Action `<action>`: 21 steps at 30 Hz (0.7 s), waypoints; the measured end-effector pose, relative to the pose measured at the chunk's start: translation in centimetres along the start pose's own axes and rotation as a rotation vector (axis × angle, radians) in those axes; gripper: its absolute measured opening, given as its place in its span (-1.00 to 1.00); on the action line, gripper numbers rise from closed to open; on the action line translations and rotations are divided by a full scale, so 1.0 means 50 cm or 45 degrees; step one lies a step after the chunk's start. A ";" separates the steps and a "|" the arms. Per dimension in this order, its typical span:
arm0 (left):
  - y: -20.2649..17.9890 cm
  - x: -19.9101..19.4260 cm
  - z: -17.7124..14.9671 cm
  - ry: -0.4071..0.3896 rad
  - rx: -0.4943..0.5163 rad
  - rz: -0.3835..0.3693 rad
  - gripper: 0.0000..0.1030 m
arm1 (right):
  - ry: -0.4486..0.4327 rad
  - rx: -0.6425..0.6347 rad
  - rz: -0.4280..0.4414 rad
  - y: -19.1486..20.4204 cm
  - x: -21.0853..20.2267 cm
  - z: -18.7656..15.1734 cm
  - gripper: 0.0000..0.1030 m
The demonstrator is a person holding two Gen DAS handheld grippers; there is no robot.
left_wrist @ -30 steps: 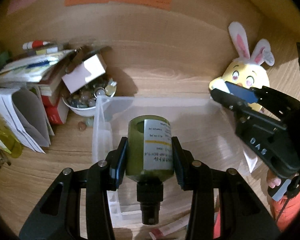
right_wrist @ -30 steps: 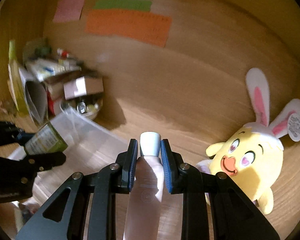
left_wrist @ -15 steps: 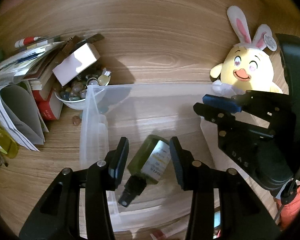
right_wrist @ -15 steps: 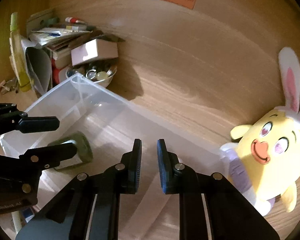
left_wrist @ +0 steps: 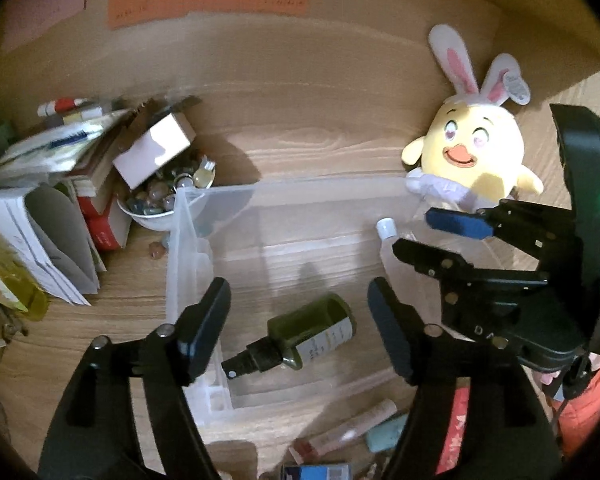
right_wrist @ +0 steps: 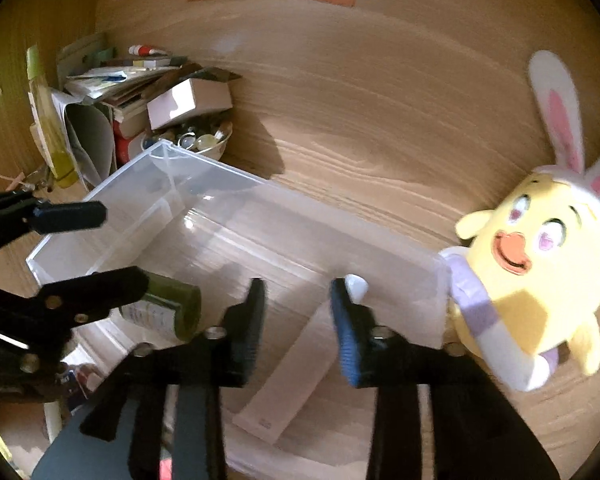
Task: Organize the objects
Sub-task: 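Open both tools to drop the green bottle and pink tube into the bin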
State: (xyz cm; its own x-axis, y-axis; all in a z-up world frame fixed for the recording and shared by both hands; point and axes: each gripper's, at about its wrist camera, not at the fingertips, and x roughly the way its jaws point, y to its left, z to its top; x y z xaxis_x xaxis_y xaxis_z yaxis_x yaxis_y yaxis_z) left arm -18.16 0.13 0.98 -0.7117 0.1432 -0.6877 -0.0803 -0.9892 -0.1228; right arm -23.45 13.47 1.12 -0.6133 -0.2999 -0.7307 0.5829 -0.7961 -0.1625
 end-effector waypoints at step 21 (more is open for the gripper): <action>0.017 -0.139 -0.057 -0.058 0.031 0.088 0.91 | -0.195 0.086 -0.026 -0.026 -0.188 -0.077 0.67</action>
State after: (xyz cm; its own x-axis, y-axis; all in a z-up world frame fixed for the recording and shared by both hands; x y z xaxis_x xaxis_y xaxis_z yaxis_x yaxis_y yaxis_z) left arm -11.30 -1.62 3.61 -0.7473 0.0734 -0.6604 -0.0466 -0.9972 -0.0581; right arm -16.40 19.33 5.65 -0.7020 -0.3557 -0.6170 0.5353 -0.8349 -0.1278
